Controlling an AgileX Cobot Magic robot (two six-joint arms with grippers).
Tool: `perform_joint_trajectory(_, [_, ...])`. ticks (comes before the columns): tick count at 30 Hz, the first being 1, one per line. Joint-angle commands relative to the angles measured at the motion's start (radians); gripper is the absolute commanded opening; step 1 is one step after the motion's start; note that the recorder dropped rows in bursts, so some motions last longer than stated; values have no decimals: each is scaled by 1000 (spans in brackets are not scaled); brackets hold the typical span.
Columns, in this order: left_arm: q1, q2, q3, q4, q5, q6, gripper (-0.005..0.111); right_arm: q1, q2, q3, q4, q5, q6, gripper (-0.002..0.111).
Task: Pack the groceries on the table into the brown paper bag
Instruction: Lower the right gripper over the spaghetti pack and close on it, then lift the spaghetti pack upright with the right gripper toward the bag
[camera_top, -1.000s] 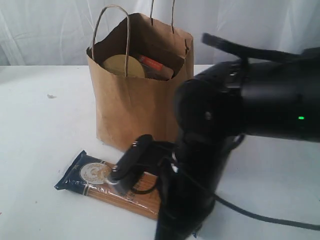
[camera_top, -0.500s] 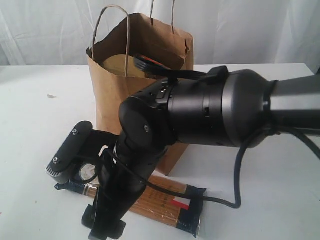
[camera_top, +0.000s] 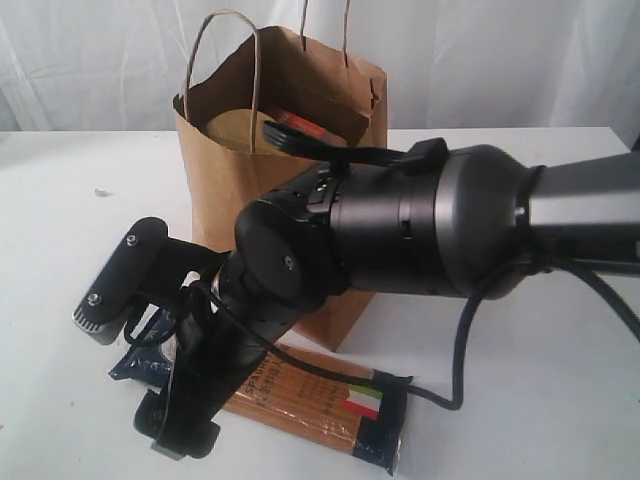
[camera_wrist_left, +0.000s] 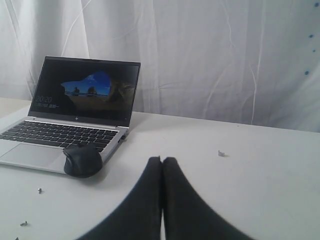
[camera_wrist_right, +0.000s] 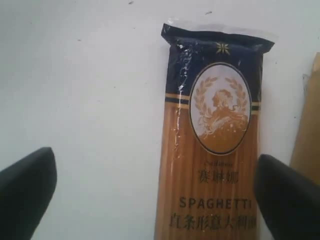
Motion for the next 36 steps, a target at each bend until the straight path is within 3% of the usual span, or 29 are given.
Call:
perform_joint_trajectory(1, [-8, -5, 0, 3, -11, 3, 0, 0, 10, -2, -8, -10, 46, 102])
perform_joint_trajectory(7, [-8, -5, 0, 3, -11, 3, 0, 0, 71, -106, -52, 151, 110, 102])
perform_joint_trajectory(18, [-8, -5, 0, 3, -11, 3, 0, -6, 246, -281, -212, 170, 153, 102])
perform_joint_trajectory(24, [-8, -5, 0, 3, -11, 3, 0, -51, 324, -323, -230, 210, 207, 102])
perform_joint_trajectory(36, [-8, -5, 0, 3, -11, 3, 0, -50, 364, -323, -212, 215, 140, 102])
